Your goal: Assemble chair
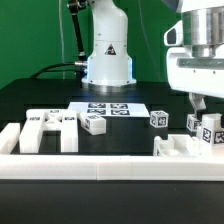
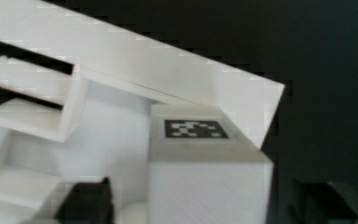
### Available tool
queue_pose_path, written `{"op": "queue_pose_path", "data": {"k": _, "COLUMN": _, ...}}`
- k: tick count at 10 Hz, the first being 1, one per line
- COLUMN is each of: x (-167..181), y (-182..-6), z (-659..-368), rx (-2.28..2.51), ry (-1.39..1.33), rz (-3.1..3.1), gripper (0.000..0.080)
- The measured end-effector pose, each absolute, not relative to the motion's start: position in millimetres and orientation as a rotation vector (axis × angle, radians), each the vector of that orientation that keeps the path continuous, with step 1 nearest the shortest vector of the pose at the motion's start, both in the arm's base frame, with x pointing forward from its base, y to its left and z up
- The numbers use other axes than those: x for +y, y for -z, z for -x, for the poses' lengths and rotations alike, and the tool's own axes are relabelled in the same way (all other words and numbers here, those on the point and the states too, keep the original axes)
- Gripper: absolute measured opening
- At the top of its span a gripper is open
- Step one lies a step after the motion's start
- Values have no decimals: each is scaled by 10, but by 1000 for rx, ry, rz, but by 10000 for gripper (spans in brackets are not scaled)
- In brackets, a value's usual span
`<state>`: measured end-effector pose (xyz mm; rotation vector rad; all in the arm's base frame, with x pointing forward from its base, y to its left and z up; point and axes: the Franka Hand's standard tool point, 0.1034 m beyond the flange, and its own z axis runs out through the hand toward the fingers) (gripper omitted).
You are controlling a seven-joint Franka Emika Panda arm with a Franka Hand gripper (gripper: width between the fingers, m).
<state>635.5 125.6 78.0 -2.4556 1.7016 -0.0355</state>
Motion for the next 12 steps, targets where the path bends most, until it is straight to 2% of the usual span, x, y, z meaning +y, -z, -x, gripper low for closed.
{"op": "queue_pose_path", "data": {"k": 1, "x": 1323, "y": -787, "z": -6348, "rx": 1686, "ry": 37, "rz": 2466, "gripper": 591}}
{"op": "queue_pose_path", "data": {"k": 2, "x": 1363, "y": -789, "z": -6349, "rx": 1590, "ry": 39, "rz": 2533, "gripper": 591}}
{"op": "queue_pose_path", "data": {"k": 3, "x": 1342, "y": -785, "z": -6369, "rx": 1407, "ry": 57, "rz": 2641, "gripper": 638}}
{"op": "queue_pose_path", "data": {"k": 6, "x": 1339, "y": -779, "z": -6366, "rx": 1150, "ry": 78, "rz": 2767, "gripper": 646}}
{"op": "queue_pose_path", "data": {"k": 12, "x": 1337, "y": -779, "z": -6378, "rx": 283, "ry": 162, "rz": 3051, "gripper": 648}}
